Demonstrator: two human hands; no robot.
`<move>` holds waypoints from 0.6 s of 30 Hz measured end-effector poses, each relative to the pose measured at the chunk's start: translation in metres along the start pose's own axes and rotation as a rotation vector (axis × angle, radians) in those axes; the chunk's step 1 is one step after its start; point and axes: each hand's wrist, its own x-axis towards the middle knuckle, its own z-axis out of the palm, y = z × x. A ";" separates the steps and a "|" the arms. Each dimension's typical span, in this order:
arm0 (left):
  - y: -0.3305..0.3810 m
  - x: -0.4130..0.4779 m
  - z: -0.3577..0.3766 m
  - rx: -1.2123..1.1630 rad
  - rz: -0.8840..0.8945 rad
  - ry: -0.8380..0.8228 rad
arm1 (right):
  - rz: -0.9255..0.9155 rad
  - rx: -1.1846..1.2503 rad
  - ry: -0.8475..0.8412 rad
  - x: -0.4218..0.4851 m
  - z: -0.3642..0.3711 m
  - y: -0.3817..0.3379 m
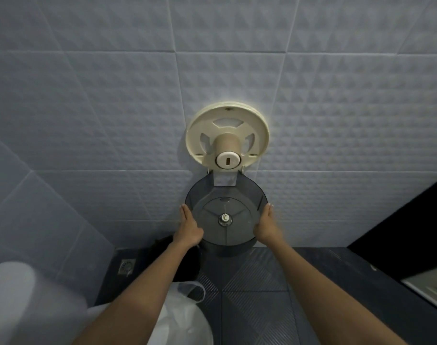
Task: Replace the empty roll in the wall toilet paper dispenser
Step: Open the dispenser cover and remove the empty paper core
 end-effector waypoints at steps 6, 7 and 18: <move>-0.010 0.005 0.010 0.056 0.032 0.038 | 0.004 -0.083 0.032 0.006 0.017 0.014; -0.011 0.006 0.011 0.059 0.027 0.038 | 0.005 -0.080 0.026 0.007 0.017 0.015; -0.012 0.009 0.008 -0.044 0.042 0.015 | 0.015 -0.036 0.068 0.010 0.028 0.014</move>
